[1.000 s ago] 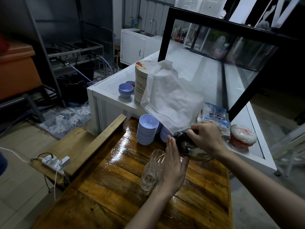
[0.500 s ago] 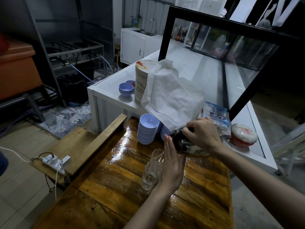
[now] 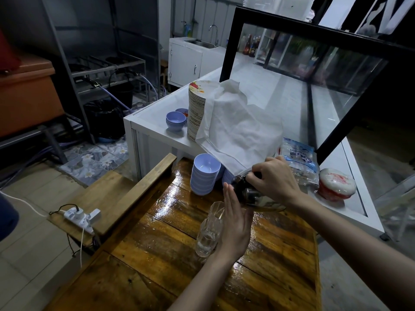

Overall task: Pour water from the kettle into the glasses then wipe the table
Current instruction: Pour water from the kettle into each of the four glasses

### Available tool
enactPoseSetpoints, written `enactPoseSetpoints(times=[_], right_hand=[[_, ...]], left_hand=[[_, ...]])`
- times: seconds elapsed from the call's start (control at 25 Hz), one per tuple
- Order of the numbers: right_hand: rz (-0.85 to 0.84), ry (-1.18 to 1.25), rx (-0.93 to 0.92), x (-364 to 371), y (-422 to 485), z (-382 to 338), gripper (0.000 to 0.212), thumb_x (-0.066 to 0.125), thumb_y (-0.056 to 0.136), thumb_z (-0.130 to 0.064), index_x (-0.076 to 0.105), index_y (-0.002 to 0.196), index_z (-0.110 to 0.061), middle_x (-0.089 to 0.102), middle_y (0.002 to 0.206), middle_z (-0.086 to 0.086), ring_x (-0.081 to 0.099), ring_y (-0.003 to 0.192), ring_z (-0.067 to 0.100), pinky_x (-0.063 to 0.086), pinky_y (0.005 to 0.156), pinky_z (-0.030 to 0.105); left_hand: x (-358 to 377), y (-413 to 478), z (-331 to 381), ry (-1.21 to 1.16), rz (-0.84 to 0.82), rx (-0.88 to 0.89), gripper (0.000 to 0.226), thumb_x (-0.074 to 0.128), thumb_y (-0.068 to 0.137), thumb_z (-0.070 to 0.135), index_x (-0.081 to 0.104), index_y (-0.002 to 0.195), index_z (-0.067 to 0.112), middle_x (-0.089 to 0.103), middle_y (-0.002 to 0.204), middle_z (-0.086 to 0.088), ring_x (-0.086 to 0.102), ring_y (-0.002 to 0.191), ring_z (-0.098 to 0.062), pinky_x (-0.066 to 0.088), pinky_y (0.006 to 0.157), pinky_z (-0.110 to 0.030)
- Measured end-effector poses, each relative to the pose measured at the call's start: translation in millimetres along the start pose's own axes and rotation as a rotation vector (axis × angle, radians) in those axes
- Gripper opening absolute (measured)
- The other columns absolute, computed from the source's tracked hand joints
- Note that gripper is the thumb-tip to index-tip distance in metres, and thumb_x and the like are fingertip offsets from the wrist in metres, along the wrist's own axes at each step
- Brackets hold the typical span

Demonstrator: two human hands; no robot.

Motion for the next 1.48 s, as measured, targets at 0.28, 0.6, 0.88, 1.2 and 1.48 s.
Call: enactPoseSetpoints(times=[0.28, 0.6, 0.88, 1.2, 1.48], right_hand=[[0.023, -0.047, -0.043, -1.9, 2.8, -5.0, 0.035, 0.054, 0.078, -0.029, 0.062, 0.049, -0.011, 0.053, 0.044, 0.007, 0.044, 0.051, 0.020, 0.025, 0.065, 0.031], [0.030, 0.054, 0.043, -1.5, -6.0, 10.6, 0.041, 0.046, 0.078, -0.039, 0.050, 0.046, -0.014, 0.051, 0.044, 0.010, 0.047, 0.054, 0.025, 0.038, 0.069, 0.038], [0.110, 0.271, 0.256, -4.6, -34.2, 44.9, 0.046, 0.043, 0.078, -0.043, 0.056, 0.046, -0.013, 0.053, 0.045, 0.005, 0.044, 0.048, 0.020, 0.035, 0.066, 0.034], [0.278, 0.676, 0.864, 15.6, -142.3, 115.5, 0.042, 0.057, 0.086, -0.032, 0.063, 0.058, -0.001, 0.063, 0.059, 0.017, 0.057, 0.058, 0.031, 0.044, 0.056, 0.041], [0.371, 0.906, 1.335, 80.8, -277.5, 150.0, 0.035, 0.058, 0.088, -0.027, 0.071, 0.063, -0.006, 0.068, 0.063, 0.009, 0.061, 0.065, 0.024, 0.046, 0.059, 0.036]], left_hand=[[0.8, -1.3, 1.3, -0.034, 0.006, -0.006, 0.083, 0.015, 0.089, 0.069, -0.023, 0.149, 0.025, -0.030, 0.156, 0.011, -0.024, 0.144, -0.003, 0.002, 0.122, -0.033], [-0.2, 2.1, 8.1, 0.027, -0.037, 0.009, 0.090, 0.010, 0.086, 0.075, -0.023, 0.149, 0.020, -0.032, 0.156, 0.007, -0.026, 0.143, -0.004, -0.010, 0.113, -0.012], [8.3, 10.7, 20.9, 0.203, -0.157, 0.039, 0.075, 0.021, 0.097, 0.054, -0.018, 0.150, 0.018, -0.029, 0.156, 0.005, -0.024, 0.144, -0.004, -0.007, 0.119, -0.022], [55.1, 23.3, 63.1, 0.428, -0.413, 0.261, 0.063, 0.033, 0.104, 0.031, 0.000, 0.153, 0.011, -0.010, 0.161, -0.002, -0.014, 0.147, -0.010, -0.007, 0.119, -0.024], [148.7, -10.3, 38.5, 0.650, -0.841, 0.323, 0.065, 0.032, 0.104, 0.033, -0.003, 0.153, 0.009, -0.011, 0.162, -0.010, -0.012, 0.149, -0.018, -0.006, 0.120, -0.030]])
Point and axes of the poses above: each hand's wrist, its own y-axis towards the middle knuckle, its own x-axis out of the palm, z = x × y, the point moved 7 cm from there along y, towards the middle knuckle
